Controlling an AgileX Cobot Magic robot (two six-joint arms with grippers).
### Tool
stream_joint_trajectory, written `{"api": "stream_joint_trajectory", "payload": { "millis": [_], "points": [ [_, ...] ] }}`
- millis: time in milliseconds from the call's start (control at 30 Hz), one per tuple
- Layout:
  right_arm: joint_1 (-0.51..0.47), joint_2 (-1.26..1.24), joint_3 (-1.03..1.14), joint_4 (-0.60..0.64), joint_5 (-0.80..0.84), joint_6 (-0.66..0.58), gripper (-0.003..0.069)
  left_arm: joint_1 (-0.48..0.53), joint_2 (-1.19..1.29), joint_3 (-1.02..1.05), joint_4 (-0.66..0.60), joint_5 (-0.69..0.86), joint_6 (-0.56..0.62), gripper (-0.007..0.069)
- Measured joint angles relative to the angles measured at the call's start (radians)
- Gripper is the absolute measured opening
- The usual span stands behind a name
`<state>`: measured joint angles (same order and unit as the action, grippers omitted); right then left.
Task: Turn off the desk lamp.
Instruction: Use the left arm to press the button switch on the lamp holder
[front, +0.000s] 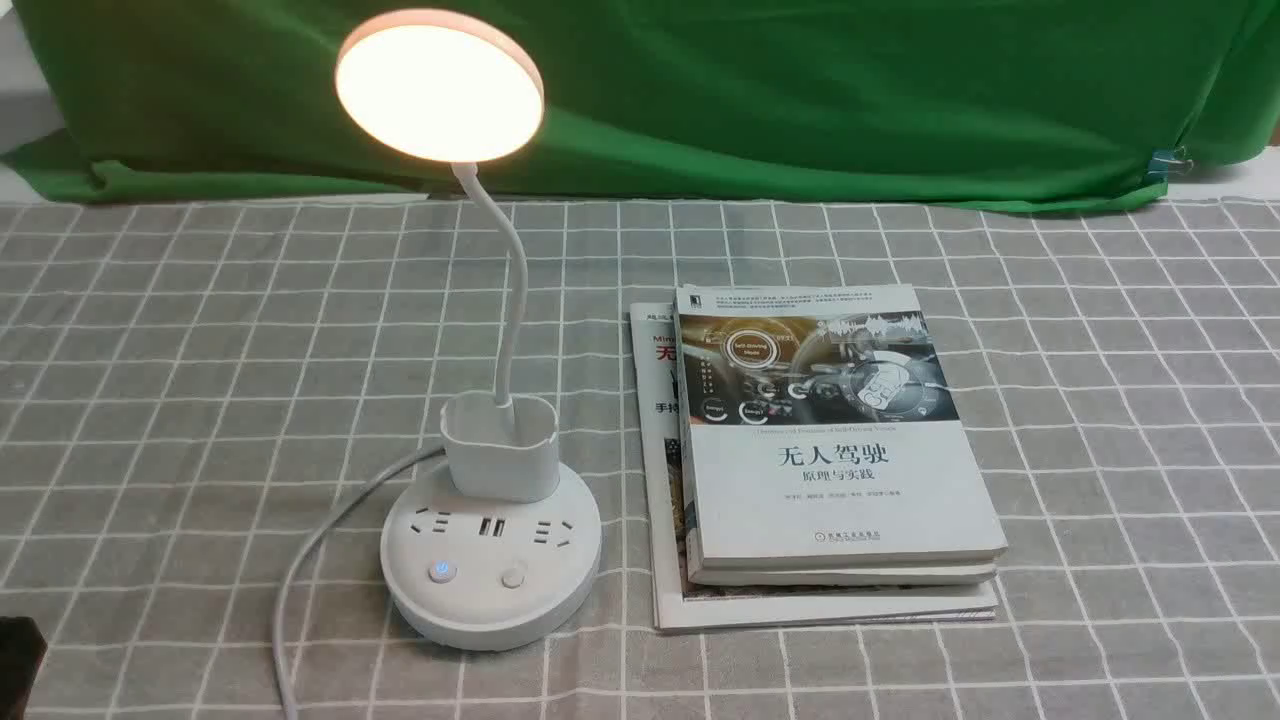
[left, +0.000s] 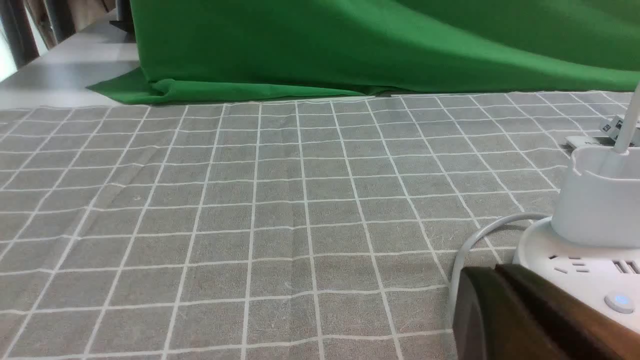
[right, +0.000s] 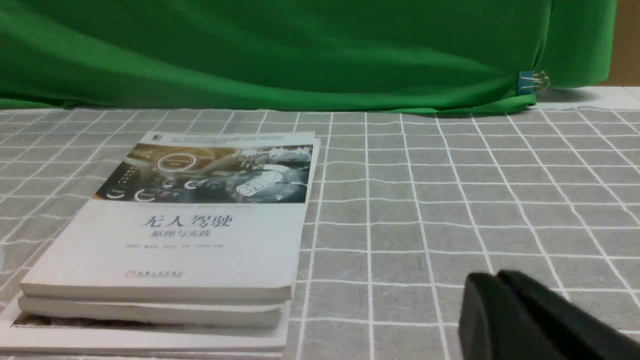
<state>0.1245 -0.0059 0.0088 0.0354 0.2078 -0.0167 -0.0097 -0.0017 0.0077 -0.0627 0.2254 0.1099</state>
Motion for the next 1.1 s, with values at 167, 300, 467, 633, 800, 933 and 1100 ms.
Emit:
{"api": "stream_joint_trajectory", "payload": {
  "millis": [167, 300, 467, 633, 800, 933, 1100],
  "points": [
    [0.000, 0.000, 0.000, 0.000, 0.000, 0.000, 0.0036, 0.000, 0.000, 0.000, 0.000, 0.000, 0.000, 0.0001],
    [0.000, 0.000, 0.000, 0.000, 0.000, 0.000, 0.0036, 0.000, 0.000, 0.000, 0.000, 0.000, 0.000, 0.0001],
    [0.000, 0.000, 0.000, 0.000, 0.000, 0.000, 0.0036, 0.000, 0.000, 0.000, -0.077, -0.024, -0.031, 0.0001],
    [0.000, 0.000, 0.000, 0.000, 0.000, 0.000, 0.0036, 0.000, 0.000, 0.000, -0.395, -0.151, -0.110, 0.0001],
    [0.000, 0.000, 0.000, 0.000, 0.000, 0.000, 0.0036, 0.000, 0.000, 0.000, -0.503, -0.241, -0.146, 0.0001],
    [0.000, 0.000, 0.000, 0.000, 0.000, 0.000, 0.0036, 0.000, 0.000, 0.000, -0.517, -0.320, -0.200, 0.0001],
    [0.000, 0.000, 0.000, 0.000, 0.000, 0.000, 0.0036, 0.000, 0.016, -0.078, -0.460, -0.189, -0.213, 0.0001]
  ]
}}
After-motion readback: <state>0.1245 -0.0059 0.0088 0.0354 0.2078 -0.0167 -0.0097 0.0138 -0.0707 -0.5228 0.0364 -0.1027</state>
